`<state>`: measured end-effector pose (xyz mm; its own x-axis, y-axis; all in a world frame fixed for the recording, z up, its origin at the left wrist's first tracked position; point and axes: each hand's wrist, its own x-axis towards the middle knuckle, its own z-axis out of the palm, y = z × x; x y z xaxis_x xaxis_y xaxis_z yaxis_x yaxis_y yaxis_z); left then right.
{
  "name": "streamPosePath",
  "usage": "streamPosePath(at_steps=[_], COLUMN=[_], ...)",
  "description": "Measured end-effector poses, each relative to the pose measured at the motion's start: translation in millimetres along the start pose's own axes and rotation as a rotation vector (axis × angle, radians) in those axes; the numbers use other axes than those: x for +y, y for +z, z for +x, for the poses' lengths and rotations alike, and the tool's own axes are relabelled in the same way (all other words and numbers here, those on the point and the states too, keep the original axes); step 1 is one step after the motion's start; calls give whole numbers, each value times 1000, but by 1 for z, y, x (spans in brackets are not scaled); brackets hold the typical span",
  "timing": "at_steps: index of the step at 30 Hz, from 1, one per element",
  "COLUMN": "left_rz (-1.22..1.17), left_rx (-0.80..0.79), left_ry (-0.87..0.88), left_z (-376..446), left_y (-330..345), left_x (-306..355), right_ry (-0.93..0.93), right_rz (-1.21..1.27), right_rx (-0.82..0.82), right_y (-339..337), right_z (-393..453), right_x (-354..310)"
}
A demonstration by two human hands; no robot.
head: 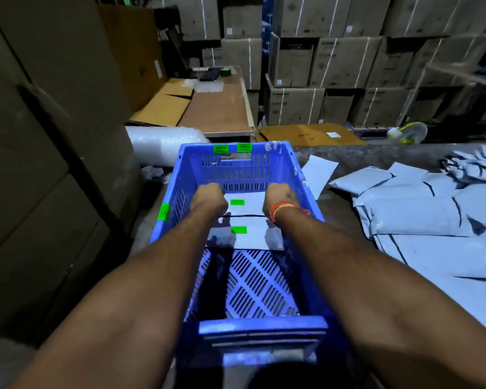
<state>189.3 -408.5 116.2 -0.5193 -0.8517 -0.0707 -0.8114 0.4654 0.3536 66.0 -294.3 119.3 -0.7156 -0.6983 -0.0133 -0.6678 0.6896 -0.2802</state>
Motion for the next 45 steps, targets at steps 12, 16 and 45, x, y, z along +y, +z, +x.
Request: streamPosePath(at_steps=[12,16,45], left_rz=[-265,-261,-838], left_rx=[237,222,-227], left_ry=[218,262,-147], left_z=[-94,-130,-239], left_y=[-21,10,229], left_x=[161,220,285], right_ry=[-267,-234,-359], right_rz=[244,232,-39], right_rx=[293,266,-24], right_y=[-110,-116,-24], right_z=[-28,-47,-182], right_x=[109,186,429])
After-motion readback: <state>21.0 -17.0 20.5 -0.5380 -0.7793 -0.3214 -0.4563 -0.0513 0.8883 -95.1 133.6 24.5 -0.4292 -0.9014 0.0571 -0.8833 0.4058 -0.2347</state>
